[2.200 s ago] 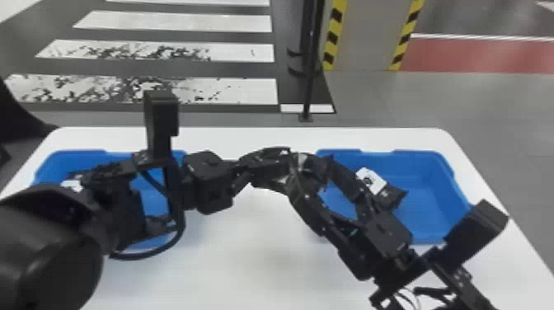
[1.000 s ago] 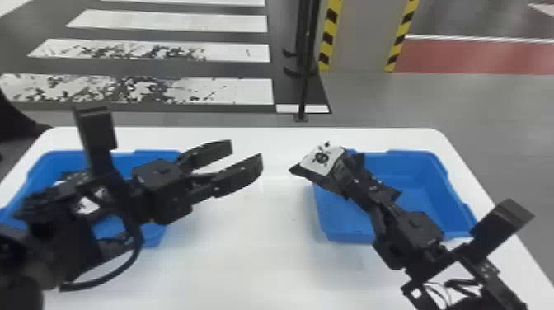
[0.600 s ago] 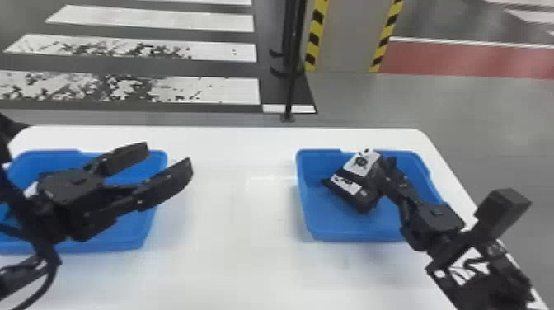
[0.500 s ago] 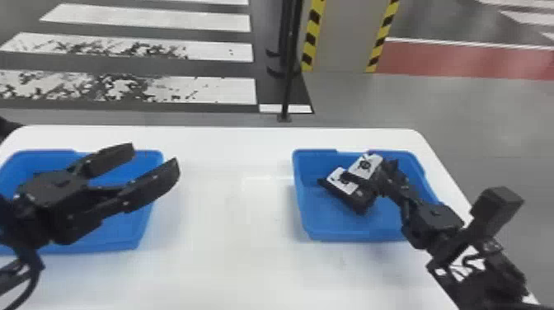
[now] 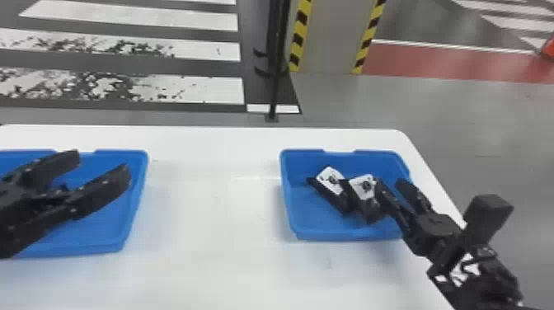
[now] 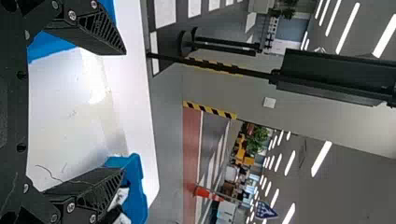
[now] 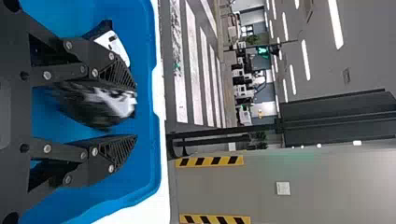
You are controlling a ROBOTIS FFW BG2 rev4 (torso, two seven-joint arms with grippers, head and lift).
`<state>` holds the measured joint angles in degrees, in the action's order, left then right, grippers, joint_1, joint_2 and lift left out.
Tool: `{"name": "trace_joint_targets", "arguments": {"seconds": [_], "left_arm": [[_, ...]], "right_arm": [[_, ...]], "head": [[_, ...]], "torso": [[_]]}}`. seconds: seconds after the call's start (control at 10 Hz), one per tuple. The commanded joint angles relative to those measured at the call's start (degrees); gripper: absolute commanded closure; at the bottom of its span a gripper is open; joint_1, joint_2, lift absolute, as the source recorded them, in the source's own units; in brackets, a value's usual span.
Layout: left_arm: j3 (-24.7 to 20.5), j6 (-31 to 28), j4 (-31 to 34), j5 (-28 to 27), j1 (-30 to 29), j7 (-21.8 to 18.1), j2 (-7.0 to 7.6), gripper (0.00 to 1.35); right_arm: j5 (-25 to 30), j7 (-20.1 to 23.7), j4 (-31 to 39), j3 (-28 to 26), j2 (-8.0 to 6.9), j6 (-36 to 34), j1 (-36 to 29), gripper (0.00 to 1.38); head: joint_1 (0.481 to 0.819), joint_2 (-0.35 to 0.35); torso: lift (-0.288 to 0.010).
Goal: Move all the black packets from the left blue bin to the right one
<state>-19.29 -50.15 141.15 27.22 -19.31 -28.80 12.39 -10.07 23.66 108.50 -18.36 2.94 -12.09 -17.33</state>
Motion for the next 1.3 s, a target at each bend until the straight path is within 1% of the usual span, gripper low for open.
{"name": "trace_joint_targets", "arguments": {"seconds": [0.0,0.1,0.2,0.3,0.4,0.5,0.6,0.7,0.8,1.0,1.1,1.2], "left_arm": [[-2.30,-2.44,-0.03,-2.77,0.19,0.24,-0.09,0.20],[-3.68,-3.14,-0.03,-4.03,0.19,0.59,-0.18,0.20],[-5.16,-3.70,-0.03,-5.74,0.33,0.76,-0.26,0.19],[-6.76,-4.83,-0.31,-8.14,0.75,0.94,-0.18,0.19],[-8.13,-5.95,-0.88,-10.09,1.18,1.03,-0.18,0.19],[-9.05,-6.94,-2.14,-12.26,2.16,1.11,-0.09,0.19],[-10.07,-7.64,-3.41,-13.97,2.72,1.11,0.00,0.19],[-10.30,-8.77,-5.52,-15.57,3.99,1.11,0.35,0.19],[-10.19,-10.17,-7.49,-17.17,5.68,1.11,0.88,0.19],[-9.96,-15.24,-12.55,-21.28,9.89,1.29,1.67,0.19],[-8.93,-16.64,-16.63,-21.85,12.43,1.29,2.29,0.20],[-7.67,-18.05,-20.14,-23.11,14.68,1.29,2.73,0.20]], "right_arm": [[0.59,-0.72,5.90,0.99,-0.30,0.00,-4.32,0.12],[0.82,-1.25,9.41,2.48,-0.39,0.00,-6.99,0.12],[0.93,-2.04,12.37,3.85,-0.74,1.13,-9.52,0.12],[1.05,-2.21,14.76,4.88,-1.53,3.23,-11.77,0.12],[0.59,-3.00,16.73,6.02,-2.32,5.20,-14.44,0.12],[-0.21,-3.27,18.27,6.94,-2.99,6.75,-16.98,0.12],[-1.35,-4.15,18.84,8.76,-2.99,9.98,-19.23,0.12],[-2.61,-4.41,20.38,9.56,-2.99,10.27,-21.05,0.12],[-4.09,-4.41,20.94,10.59,-2.99,10.27,-22.46,0.12],[-5.12,-4.41,21.09,11.85,-2.99,10.27,-23.44,0.12],[-5.46,-4.41,20.94,11.96,-2.99,9.70,-23.44,0.12],[-5.81,-4.41,20.94,11.96,-2.99,9.56,-23.44,0.12]], "head": [[0.695,-0.135],[0.695,-0.121],[0.695,-0.077],[0.695,-0.028],[0.695,-0.001],[0.695,0.055],[0.695,0.099],[0.695,0.144],[0.695,0.169],[0.695,0.242],[0.695,0.273],[0.695,0.289]], "torso": [[-0.185],[-0.185],[-0.185],[-0.185],[-0.185],[-0.185],[-0.185],[-0.185],[-0.185],[-0.185],[-0.185],[-0.185]]}}
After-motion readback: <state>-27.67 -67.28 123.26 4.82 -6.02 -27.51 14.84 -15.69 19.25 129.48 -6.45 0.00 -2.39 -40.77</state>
